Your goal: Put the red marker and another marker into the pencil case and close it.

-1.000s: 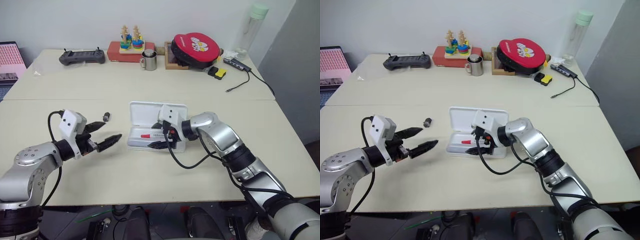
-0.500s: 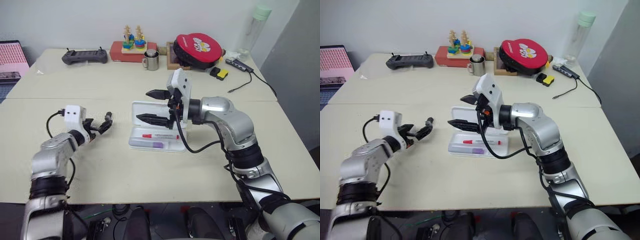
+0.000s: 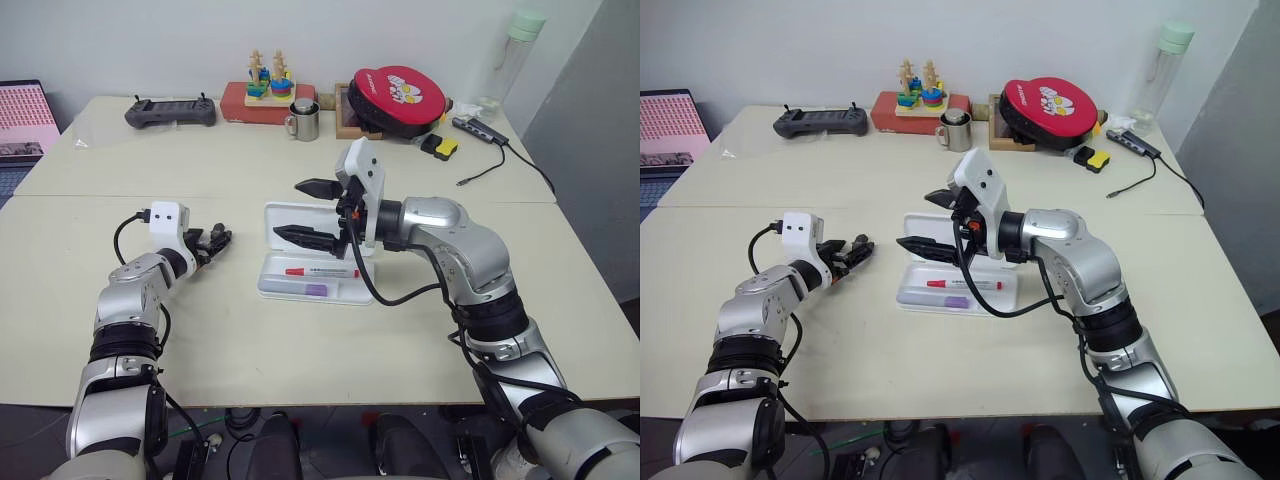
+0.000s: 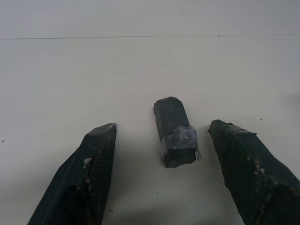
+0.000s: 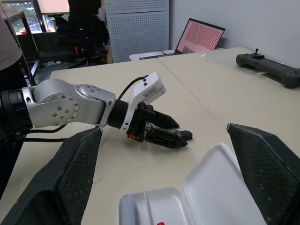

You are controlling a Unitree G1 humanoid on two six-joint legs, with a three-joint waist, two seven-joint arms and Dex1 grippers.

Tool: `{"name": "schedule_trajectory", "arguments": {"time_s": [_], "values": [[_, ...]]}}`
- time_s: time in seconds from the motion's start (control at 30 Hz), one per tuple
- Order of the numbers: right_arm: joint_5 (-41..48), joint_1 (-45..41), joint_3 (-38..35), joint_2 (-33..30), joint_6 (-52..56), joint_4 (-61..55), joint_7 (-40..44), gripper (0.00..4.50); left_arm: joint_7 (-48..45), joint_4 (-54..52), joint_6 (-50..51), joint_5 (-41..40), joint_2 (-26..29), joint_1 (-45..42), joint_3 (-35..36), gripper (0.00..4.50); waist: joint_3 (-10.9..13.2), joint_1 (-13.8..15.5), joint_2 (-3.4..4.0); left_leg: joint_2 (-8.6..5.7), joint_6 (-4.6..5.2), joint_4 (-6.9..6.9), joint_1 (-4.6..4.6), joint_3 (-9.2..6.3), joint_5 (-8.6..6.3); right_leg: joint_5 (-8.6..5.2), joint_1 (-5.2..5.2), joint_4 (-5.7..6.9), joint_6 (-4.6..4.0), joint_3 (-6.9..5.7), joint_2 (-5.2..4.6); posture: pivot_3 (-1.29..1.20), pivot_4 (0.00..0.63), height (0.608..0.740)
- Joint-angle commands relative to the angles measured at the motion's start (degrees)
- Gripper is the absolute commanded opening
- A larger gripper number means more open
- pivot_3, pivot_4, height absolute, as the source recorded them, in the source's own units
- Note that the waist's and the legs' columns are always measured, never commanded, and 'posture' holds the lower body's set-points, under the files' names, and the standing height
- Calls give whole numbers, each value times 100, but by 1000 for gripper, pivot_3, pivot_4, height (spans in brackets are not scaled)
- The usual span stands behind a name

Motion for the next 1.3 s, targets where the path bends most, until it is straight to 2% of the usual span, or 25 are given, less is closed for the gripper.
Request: {"name": "schedule_trajectory", "arguments": {"time_s": [0.03,0.47,0.7,0.83,0.9,0.97,1.07,1.1,1.2,1.3], "values": [[121,-106,-137,-5,-99,-186,-24,4500,-98,131,-37,16,-5,-48,28,2595,0,4,0,0,0,0,0,0,0,0,0,0,0,0,0,0,150,740],[129,-113,-166,-74,-173,-148,25,4500,-153,362,-240,74,-64,-128,37,567,0,37,0,0,0,0,0,0,0,-1,0,0,2,0,0,0,150,740],[230,-2,-466,-399,-153,-333,32,4500,-206,310,-565,-150,-147,-560,265,486,0,59,0,0,-1,1,-1,0,1,-2,1,-2,12,-2,0,0,150,740],[535,374,-796,-792,-13,-767,169,4500,-1106,-1217,-511,-1071,-405,-668,417,486,1,72,-1,0,-1,-2,-10,-1,1,2,-2,-7,2,-3,0,0,150,740],[844,586,-996,-975,129,-1084,276,4500,-1471,-2104,37,-1808,-536,-628,486,486,1,71,-1,-1,-3,-1,-22,-4,0,2,-3,-12,0,-10,-4,0,150,740],[1383,871,-1338,-1280,432,-1682,401,4500,-2315,-3186,581,-2164,-419,-368,-187,486,1,44,0,-3,-3,-1,-25,-3,0,2,-4,-12,-1,-6,-6,0,150,740],[1638,1182,-1668,-1708,642,-2101,320,4500,-2996,-4036,1041,-2075,-227,-115,-1212,486,-1,30,9,-6,-3,-3,-18,-1,-1,-3,5,-10,-9,0,-6,0,150,740],[1615,1258,-1707,-1805,653,-2132,250,4500,-3074,-4120,1109,-1997,-182,-77,-1414,486,-2,28,10,-6,-2,-4,-9,2,-1,-4,12,-10,-10,3,-6,0,150,740],[1540,1752,-1739,-2242,683,-2301,259,4500,-3309,-3878,497,-744,131,53,-2541,486,-2,-31,10,-3,0,-3,4,0,-2,-16,16,-8,6,5,1,0,150,740],[1527,2030,-1664,-2446,667,-2478,156,4500,-3500,-3436,48,-270,172,69,-2910,486,1,-94,11,-4,2,1,5,-1,0,-17,11,-8,15,14,4,0,150,740]]}}
